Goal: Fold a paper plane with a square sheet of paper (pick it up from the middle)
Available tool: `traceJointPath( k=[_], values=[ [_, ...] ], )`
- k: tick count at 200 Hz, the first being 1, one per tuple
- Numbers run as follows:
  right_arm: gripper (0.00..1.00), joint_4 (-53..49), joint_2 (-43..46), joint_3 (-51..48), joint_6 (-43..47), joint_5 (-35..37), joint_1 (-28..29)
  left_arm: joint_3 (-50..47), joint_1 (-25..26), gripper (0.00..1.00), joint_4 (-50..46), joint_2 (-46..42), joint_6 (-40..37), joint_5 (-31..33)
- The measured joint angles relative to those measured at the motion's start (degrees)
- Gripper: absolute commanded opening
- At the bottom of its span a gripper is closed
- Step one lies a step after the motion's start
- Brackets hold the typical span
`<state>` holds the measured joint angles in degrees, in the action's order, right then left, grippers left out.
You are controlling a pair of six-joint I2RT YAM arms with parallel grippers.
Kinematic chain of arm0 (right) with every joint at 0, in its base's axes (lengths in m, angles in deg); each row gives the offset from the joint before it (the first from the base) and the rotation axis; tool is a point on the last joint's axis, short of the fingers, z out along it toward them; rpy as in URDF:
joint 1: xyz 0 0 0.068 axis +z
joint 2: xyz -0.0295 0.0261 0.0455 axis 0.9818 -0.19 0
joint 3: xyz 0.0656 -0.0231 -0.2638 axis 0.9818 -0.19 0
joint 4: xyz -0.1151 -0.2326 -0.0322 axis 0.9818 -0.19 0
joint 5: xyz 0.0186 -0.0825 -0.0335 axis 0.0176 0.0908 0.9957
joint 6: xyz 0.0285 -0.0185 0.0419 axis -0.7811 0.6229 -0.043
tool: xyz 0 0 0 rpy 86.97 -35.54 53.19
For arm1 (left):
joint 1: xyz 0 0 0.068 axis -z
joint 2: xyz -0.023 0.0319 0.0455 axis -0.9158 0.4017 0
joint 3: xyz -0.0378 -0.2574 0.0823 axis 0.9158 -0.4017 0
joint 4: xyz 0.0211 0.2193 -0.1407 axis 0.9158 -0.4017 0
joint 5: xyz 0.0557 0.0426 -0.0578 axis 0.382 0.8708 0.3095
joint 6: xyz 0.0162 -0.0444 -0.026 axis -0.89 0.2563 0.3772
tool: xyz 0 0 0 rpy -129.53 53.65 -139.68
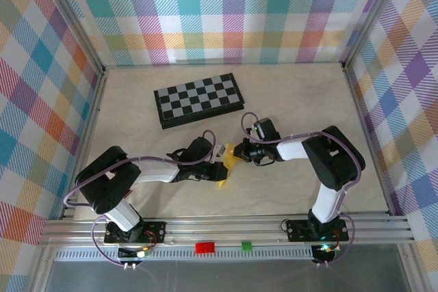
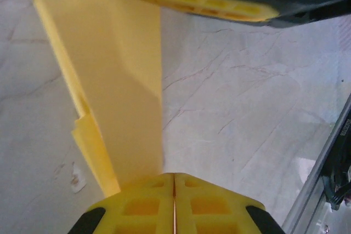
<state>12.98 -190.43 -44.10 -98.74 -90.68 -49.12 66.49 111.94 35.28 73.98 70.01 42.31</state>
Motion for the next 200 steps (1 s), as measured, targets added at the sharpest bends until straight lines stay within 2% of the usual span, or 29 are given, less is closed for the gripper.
traceJointPath(
  k=[58,87,141,200],
  values=[
    [0.06,0.4,0.0,-0.1,0.0,-0.2,0.0,5.1,-0.2,0.06,-0.3,6.8,-0.6,2.8],
    [0.06,0.4,0.0,-0.1,0.0,-0.1,0.0,3.9,-0.3,0.0,1.6,6.6,-0.5,3.0],
    [0.08,-2.3,1.4,-0.1,0.3,0.6,0.1,-1.5,-0.3,0.0,7.8,4.5,-0.4,2.5],
    [0.08,-1.4,8.3,-0.5,0.3,2.1,0.9,-2.7,-0.5,0.0,9.2,4.1,-0.5,1.2]
  ],
)
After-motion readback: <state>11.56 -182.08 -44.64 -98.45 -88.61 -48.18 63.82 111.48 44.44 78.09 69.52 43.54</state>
